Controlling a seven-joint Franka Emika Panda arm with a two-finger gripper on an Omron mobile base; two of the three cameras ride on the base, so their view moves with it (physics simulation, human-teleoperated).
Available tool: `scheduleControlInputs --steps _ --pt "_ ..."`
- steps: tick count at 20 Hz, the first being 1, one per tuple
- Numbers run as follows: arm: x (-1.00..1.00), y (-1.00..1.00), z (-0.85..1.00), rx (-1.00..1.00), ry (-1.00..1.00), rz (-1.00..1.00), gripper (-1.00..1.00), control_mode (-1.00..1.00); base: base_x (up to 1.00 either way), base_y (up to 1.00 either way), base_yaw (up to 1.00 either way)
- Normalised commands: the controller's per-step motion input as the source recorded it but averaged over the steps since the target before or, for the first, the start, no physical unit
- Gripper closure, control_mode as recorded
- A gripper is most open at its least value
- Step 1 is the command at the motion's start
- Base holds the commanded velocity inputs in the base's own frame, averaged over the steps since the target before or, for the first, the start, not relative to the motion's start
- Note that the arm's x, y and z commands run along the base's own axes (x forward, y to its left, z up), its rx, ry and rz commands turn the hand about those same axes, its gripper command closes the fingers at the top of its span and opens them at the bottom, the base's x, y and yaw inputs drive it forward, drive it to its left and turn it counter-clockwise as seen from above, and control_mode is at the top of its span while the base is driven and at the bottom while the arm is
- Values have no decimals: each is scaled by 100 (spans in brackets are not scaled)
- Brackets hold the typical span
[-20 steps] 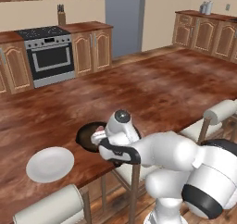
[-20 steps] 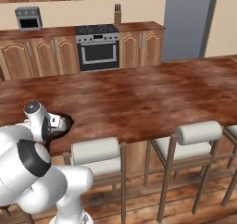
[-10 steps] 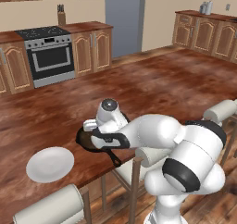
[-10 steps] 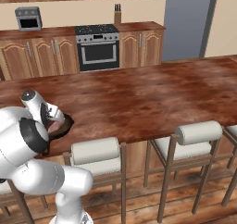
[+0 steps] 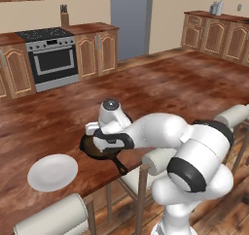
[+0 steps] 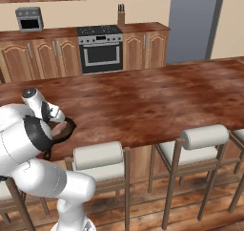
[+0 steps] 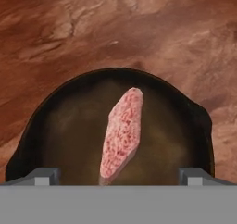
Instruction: Pick up the pan with the steak in it and place it on the dining table. Then place the steak on the plate.
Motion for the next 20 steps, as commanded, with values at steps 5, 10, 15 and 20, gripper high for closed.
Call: scheduleControlInputs --steps 5,10,15,20 --pt "33 -7 -22 3 14 1 -100 -100 0 0 0" --pt "21 -1 -13 1 10 1 -100 -100 0 0 0" --pt "1 0 -2 0 2 0 -100 -100 0 0 0" --pt "9 0 -16 0 4 0 -100 -100 0 0 0"
